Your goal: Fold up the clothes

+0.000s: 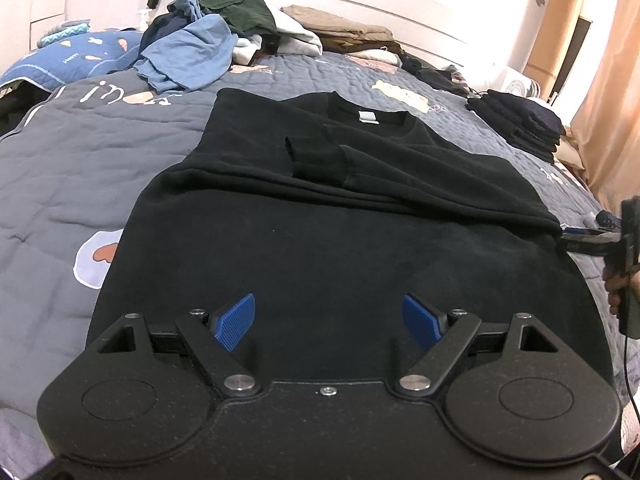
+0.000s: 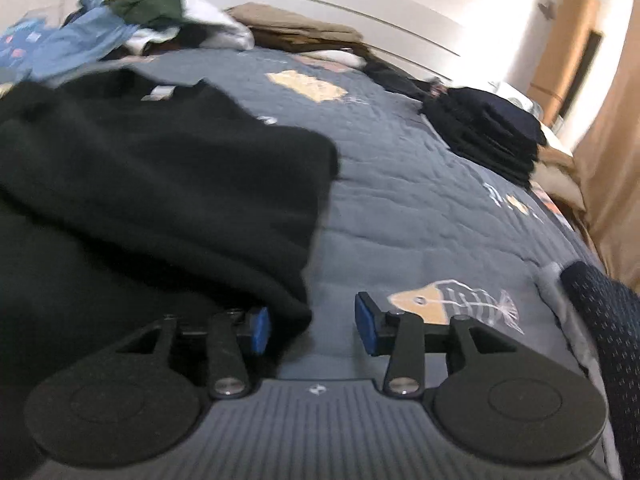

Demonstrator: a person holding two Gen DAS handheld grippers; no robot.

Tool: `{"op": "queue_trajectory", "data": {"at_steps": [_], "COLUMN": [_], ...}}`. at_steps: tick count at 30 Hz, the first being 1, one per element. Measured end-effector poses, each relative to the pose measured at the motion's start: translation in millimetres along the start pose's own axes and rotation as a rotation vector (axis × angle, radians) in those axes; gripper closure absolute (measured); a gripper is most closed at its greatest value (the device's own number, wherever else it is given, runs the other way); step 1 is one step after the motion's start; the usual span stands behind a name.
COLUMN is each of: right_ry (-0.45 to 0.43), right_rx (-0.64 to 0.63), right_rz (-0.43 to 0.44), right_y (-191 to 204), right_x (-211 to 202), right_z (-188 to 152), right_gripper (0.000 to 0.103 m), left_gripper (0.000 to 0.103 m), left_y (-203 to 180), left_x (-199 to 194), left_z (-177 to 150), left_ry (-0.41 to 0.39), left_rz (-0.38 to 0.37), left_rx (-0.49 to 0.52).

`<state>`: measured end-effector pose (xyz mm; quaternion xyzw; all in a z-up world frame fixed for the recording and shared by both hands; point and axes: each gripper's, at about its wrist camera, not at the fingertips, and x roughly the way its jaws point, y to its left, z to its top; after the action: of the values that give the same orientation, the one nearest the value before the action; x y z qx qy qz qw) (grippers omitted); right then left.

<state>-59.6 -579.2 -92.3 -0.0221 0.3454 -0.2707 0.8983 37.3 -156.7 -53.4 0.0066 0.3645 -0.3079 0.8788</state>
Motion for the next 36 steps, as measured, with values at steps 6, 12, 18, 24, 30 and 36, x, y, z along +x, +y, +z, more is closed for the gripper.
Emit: {"op": "queue_trajectory", "data": {"at_steps": [6, 12, 18, 24, 30, 36], "right_ry": [0.044, 0.086, -0.060, -0.042, 0.134, 0.106], "right_rx": [0.115, 0.223, 0.368, 0.250, 0.140, 0.296], "right_rz": [0.038, 0.110, 0.177, 0.316, 0.238, 0.256], "right_y": [-24, -44, -57, -3, 22, 4], "right_x": [-1, -23, -62, -52, -33, -80], "right_z": [-8, -10, -10, -16, -37, -53], "right_gripper": [0.054, 0.054, 0.054, 0.054, 0.054, 0.053], "left_gripper": [0.022, 0.022, 0.022, 0.022, 0.022, 0.022], "left_y": [1, 1, 0, 2, 15, 27], "left_x": [0, 0, -4, -5, -7, -16], "left_z": [0, 2, 2, 1, 1, -1], "left_ry": [0.004, -0.002, -0.016, -0.020, -0.014, -0.013], "left_rz": [0.005, -0.001, -0.013, 0.001, 0.031, 0.046], "left_rx": [-0.003, -0.008, 0.001, -0.004, -0.039, -0.038]}}
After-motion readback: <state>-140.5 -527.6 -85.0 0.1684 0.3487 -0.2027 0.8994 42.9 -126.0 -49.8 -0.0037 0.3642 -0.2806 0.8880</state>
